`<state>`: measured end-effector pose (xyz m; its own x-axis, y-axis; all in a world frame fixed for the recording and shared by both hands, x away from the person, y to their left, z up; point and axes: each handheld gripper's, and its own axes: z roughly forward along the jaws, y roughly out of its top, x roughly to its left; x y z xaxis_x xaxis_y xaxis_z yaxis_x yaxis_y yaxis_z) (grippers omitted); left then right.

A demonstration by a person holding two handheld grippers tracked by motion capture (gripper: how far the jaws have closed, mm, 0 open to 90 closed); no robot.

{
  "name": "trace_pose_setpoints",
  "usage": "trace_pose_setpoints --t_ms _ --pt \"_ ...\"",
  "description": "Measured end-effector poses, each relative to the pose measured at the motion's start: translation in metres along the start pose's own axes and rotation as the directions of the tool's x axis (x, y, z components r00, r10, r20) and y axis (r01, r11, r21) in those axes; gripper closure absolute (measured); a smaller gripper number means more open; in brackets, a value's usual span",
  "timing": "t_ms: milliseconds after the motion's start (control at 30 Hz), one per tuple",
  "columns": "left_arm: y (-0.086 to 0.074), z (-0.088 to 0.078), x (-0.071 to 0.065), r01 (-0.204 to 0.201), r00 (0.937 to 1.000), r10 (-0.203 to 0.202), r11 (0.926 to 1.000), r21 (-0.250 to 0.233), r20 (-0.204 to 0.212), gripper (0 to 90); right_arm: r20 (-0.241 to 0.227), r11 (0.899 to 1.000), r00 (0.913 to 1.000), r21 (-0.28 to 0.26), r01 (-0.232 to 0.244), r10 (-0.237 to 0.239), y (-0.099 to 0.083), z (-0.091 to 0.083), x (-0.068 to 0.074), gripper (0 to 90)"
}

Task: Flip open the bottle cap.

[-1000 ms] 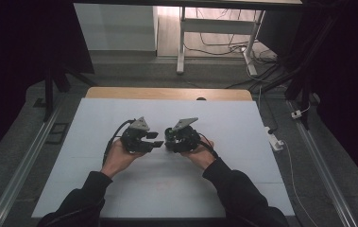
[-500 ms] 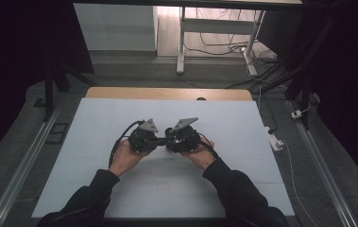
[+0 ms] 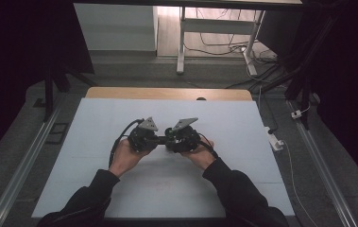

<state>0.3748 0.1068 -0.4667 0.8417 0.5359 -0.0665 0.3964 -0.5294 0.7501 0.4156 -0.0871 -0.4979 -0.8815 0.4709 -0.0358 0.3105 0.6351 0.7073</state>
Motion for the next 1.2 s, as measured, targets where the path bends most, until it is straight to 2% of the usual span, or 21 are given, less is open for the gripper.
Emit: trace_pose_setpoints --t_ms 467,667,1200 --pt "0.0018 -0.0008 -0.0030 -0.012 0.9999 0.012 0.9999 0.006 -0.005 88.8 0.001 1.000 1.0000 0.001 0.002 -0.002 0.0001 0.0001 -0.0001 52.8" --pt "0.0025 -0.0026 -0.0029 0.012 0.9998 -0.011 0.9997 -0.021 0.014 88.8 0.001 1.000 1.0000 0.002 0.005 -0.005 0.0001 0.0001 0.0003 52.8" --pt "0.0085 -0.0088 0.0059 0.055 0.9984 -0.056 0.9972 -0.050 -0.010 88.8 0.003 1.000 1.0000 0.003 0.000 0.000 0.0000 0.0000 0.0007 52.8"
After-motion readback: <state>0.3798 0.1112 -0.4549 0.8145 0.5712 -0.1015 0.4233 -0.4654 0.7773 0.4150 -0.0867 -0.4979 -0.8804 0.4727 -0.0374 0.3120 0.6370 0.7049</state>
